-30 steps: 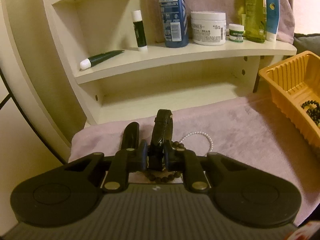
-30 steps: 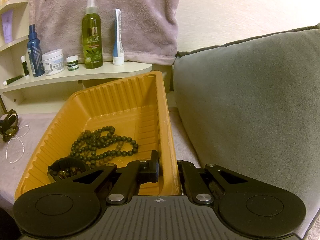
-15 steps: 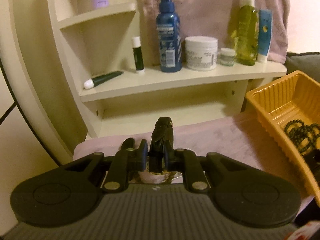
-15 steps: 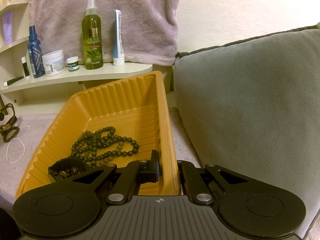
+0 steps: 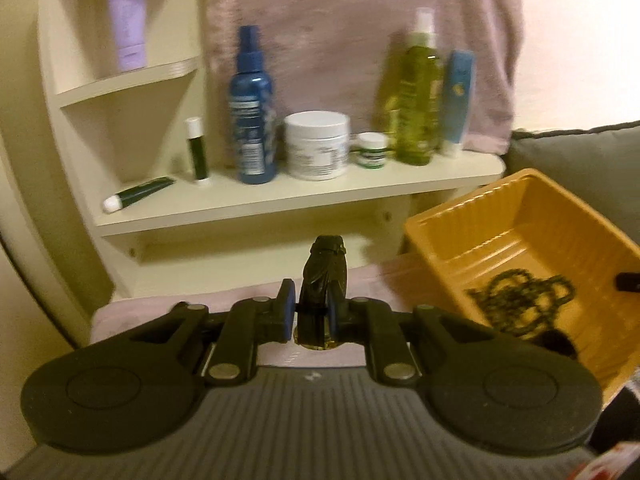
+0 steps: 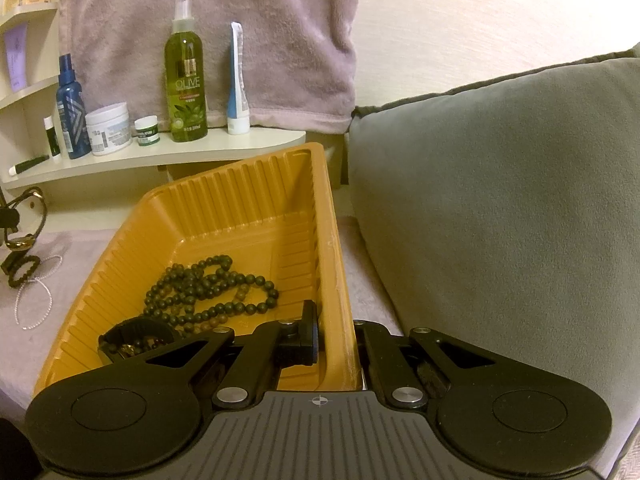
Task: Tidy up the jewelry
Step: 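Lift the black strap watch with the left gripper and carry it over the tray, then open the left gripper to drop the strap watch in the tray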
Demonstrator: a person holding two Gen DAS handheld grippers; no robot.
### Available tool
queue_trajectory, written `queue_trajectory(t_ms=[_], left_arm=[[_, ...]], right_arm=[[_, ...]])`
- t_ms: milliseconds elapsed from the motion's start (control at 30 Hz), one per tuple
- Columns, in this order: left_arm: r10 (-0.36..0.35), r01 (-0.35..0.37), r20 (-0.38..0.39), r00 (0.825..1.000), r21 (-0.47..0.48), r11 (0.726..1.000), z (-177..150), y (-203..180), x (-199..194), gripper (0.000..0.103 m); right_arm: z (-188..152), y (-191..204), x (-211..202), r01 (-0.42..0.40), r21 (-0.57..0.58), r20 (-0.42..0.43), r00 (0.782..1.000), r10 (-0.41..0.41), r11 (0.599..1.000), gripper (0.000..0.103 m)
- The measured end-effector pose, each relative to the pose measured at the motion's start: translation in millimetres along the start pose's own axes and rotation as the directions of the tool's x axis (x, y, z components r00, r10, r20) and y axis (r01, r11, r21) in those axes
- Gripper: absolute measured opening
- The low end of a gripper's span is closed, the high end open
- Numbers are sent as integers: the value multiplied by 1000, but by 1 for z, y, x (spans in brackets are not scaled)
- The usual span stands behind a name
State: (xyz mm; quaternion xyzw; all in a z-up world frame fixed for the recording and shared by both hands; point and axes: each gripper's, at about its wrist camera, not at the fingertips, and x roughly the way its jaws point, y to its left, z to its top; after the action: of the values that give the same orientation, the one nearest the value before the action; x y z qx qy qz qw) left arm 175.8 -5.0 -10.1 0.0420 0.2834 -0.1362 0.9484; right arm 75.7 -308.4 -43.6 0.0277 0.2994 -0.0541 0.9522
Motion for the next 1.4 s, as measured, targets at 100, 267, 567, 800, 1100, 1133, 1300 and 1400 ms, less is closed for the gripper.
queue_trajectory(t_ms=[100, 267, 567, 800, 1100, 1133, 1300, 1400], left_arm=[[-34, 34, 2, 999, 7, 999, 2, -13, -1, 14], [-105, 105, 2, 994, 8, 994, 4, -33, -4, 14], [-243, 243, -15, 970, 18, 970, 1, -76, -9, 14], [-291, 293, -42, 956, 49, 955, -4, -107, -3, 14], [-283, 287, -61, 957, 77, 955, -8, -119, 6, 14], [-281, 285, -61, 958, 81, 955, -8, -119, 6, 14], [-288, 290, -42, 957, 100, 952, -6, -122, 7, 24], [-266, 266, -18, 964, 106, 958, -4, -119, 3, 30]], right_arm=[[0, 0, 0, 0, 0, 0, 1000, 0, 1000, 3], [0, 0, 0, 0, 1, 0, 1000, 0, 1000, 3], [1, 0, -1, 0, 2, 0, 1000, 0, 1000, 3], [1, 0, -1, 0, 4, 1, 1000, 0, 1000, 3], [2, 2, -2, -1, 7, 0, 1000, 1, 1000, 4], [2, 2, -2, -1, 7, 0, 1000, 1, 1000, 4], [2, 1, -2, -2, 7, 0, 1000, 2, 1000, 3], [2, 1, -2, -1, 7, 1, 1000, 1, 1000, 4]])
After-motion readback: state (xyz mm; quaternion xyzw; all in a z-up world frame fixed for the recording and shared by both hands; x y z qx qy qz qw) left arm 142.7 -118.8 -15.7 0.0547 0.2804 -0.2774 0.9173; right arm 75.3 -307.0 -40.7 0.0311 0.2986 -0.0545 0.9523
